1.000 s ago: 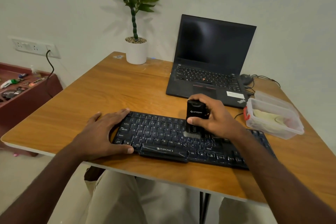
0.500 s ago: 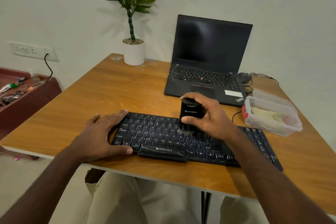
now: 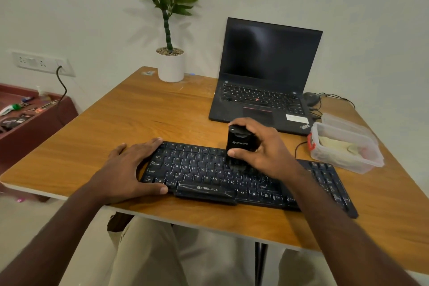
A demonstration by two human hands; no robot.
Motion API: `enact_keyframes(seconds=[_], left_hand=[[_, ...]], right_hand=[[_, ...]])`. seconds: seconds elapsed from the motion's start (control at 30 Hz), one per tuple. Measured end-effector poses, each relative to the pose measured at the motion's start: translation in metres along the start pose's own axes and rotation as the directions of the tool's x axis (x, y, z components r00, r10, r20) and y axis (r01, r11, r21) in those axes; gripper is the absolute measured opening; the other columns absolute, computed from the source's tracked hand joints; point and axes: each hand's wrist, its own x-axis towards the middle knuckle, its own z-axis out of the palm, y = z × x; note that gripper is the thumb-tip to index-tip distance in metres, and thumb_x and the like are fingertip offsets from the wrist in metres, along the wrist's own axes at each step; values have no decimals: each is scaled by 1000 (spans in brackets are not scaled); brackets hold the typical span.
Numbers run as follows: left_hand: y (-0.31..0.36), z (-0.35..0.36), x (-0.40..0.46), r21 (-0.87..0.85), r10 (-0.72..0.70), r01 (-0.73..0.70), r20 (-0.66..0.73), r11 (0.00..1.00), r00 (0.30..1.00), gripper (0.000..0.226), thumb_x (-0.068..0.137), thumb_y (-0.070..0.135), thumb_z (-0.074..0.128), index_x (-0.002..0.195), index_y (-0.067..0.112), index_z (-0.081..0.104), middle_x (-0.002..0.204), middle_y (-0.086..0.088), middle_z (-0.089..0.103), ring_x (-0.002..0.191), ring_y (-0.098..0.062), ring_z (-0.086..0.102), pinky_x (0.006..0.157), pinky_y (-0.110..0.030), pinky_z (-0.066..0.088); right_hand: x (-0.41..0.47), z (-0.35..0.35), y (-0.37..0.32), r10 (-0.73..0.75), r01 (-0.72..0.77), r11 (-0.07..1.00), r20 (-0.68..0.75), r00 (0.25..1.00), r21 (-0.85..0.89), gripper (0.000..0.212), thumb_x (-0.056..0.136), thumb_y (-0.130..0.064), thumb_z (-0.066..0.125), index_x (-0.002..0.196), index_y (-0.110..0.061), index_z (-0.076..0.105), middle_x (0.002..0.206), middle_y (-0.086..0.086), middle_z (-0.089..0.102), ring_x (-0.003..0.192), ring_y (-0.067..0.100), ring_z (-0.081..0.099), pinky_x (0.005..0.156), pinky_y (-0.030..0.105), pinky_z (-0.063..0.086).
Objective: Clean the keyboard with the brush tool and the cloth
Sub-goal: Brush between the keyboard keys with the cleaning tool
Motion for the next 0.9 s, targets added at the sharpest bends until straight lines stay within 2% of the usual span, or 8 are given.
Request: enact_keyframes(seconds=[0.17, 0.37, 0.5, 0.67, 0.8, 0.9], left_hand=[[0, 0, 0, 9, -2, 2, 2, 1000, 1000, 123, 50, 102, 42, 154, 46, 8, 151, 29, 12, 134, 6, 18, 123, -42, -1], [-2, 1, 1, 9, 2, -2, 1, 1000, 1000, 122, 51, 101, 43, 154, 46, 8, 153, 27, 15, 138, 3, 20, 123, -40, -2], [-1, 2, 0, 12, 1, -1, -8, 1000, 1000, 123, 51, 100, 43, 155, 44, 8, 159, 18, 20, 142, 0, 21, 123, -41, -2], [0, 1, -1, 11, -11, 11, 3, 1000, 1000, 122, 53, 98, 46, 155, 44, 7, 161, 18, 19, 138, 5, 18, 123, -41, -2], [-2, 2, 0, 12, -3, 3, 4, 1000, 1000, 123, 53, 98, 46, 155, 44, 6, 158, 23, 17, 139, 4, 19, 123, -41, -3], [-4, 2, -1, 19, 3, -3, 7, 1000, 1000, 121, 54, 100, 41, 156, 43, 6, 153, 26, 13, 137, 6, 15, 123, -41, -3]], right_hand=[[-5, -7, 2, 20, -20, 1000, 7, 1000, 5, 51, 84, -12, 81, 129, -17, 57, 115, -5, 63, 104, 10, 63, 75, 19, 54], [-27, -47, 10, 83, -84, 993, -14, 996, -79, 52, 81, -16, 82, 124, -33, 57, 112, -19, 63, 106, 6, 63, 78, 17, 53], [-22, -24, 3, 47, -49, 998, -46, 998, -33, 53, 80, -16, 83, 126, -24, 58, 112, -16, 63, 105, 6, 63, 78, 20, 56], [-4, 11, -5, 2, 1, 999, -69, 998, 54, 55, 81, -11, 83, 128, -20, 57, 116, -8, 63, 106, 10, 63, 80, 23, 58], [-14, -10, -1, 27, -27, 1000, -27, 999, 4, 53, 82, -10, 81, 128, -21, 57, 117, -8, 63, 104, 6, 64, 78, 17, 56], [-33, -42, 5, 71, -74, 996, -62, 996, -51, 53, 80, -20, 80, 128, -23, 57, 112, -14, 63, 104, 5, 64, 77, 19, 57]])
